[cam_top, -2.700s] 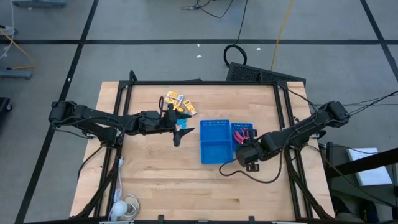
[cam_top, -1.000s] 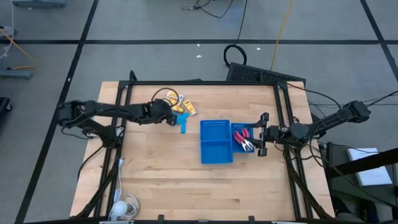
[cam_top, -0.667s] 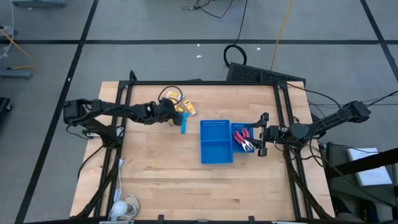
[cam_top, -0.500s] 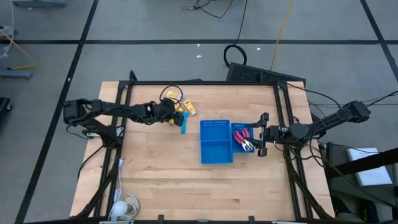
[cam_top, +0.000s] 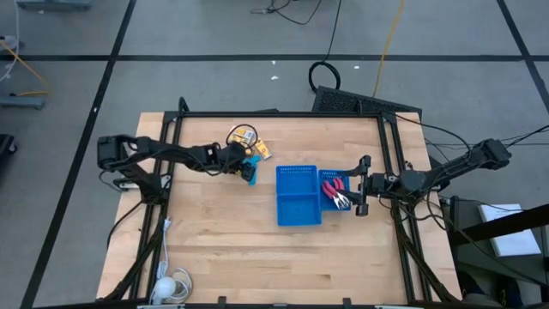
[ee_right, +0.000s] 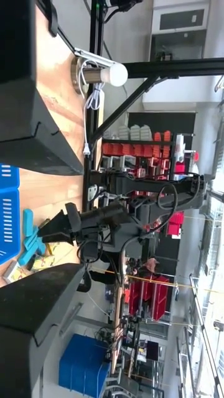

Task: Pick & Place School Supplies
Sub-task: Put the crayon box into the top horizontal blue bin

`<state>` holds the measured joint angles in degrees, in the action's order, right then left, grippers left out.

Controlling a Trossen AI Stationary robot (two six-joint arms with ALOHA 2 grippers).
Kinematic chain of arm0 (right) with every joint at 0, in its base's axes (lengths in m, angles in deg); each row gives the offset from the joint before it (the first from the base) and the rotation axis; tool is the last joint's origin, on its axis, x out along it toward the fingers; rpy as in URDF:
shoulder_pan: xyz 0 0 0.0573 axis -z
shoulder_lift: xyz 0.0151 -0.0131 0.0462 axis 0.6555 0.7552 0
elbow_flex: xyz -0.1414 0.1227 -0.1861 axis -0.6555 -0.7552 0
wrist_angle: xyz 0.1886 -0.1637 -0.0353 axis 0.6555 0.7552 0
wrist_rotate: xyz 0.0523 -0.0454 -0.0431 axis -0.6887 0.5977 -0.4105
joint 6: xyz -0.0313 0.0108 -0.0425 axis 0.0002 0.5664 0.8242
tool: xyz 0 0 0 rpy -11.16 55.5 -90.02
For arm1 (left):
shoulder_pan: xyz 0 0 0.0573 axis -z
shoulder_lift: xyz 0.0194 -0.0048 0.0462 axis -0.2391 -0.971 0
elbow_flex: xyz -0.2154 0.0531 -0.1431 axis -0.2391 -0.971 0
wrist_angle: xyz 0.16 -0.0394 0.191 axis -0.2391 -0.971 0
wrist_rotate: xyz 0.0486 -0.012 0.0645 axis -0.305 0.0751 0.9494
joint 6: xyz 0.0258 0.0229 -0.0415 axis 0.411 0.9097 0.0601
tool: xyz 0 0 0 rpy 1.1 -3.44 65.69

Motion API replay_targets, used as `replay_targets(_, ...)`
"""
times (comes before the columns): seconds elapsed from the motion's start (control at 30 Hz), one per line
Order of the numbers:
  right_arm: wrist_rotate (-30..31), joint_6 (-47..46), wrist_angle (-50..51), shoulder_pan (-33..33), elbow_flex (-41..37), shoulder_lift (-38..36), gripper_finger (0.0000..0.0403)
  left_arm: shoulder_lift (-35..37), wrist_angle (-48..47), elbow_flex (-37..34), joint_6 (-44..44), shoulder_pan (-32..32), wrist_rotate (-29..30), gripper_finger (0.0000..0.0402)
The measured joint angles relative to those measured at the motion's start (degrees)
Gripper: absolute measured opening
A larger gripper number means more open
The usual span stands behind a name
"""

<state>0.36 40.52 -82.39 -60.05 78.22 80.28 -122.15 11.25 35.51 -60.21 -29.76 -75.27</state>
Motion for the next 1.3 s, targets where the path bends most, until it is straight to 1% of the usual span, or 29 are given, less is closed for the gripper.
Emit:
replay_targets(0.17, 0.0, 0.0, 0.09, 0.0, 0.0, 0.01, 0.0233, 4.76, -11.56, -0.13, -1.74, 1.51, -7.54, 0.028)
replay_targets(0.37, -0.09, 0.0, 0.15, 0.0, 0.02, 0.33, 0.0231, 10.05, -26.82, 1.82, -2.6, 2.89, -7.69, 0.028)
replay_targets(0.57, -0.02, 0.0, 0.05, 0.0, 0.04, 0.86, 0.0232, 13.46, -33.04, 3.02, -9.33, 6.68, -0.63, 0.028)
replay_targets(0.67, -0.04, 0.0, 0.14, 0.0, 0.04, 0.98, 0.0229, 13.43, -37.33, 2.97, -10.04, 9.21, 5.51, 0.028)
replay_targets(0.77, -0.04, 0.01, 0.14, 0.02, 0.04, 1.1, 0.0229, 12.48, -38.22, 2.91, -10.34, 10.92, 12.22, 0.028)
replay_targets(0.83, -0.02, 0.0, 0.1, 0.02, 0.04, 1.09, 0.0229, 12.36, -37.81, 2.84, -10.39, 11.24, 13.17, 0.028)
replay_targets(0.93, -0.1, 0.0, 0.11, 0.02, 0.04, 1.14, 0.0227, 11.04, -36.74, 2.89, -9.78, 11.0, 11.49, 0.028)
replay_targets(1.03, -0.16, 0.0, 0.09, 0.01, 0.04, 1.14, 0.0226, 9.02, -37.9, 2.86, -10.7, 10.42, 10.5, 0.028)
replay_targets(1.17, -0.17, -0.37, 0.13, 0.02, 0.04, 1.11, 0.0228, 6.19, -39.15, 2.82, -11.94, 9.18, 5.39, 0.028)
replay_targets(1.3, -0.19, -0.37, 0.13, 0.02, 0.04, 1.14, 0.0227, 4.2, -38.11, 2.82, -10.08, 8.79, 4.87, 0.028)
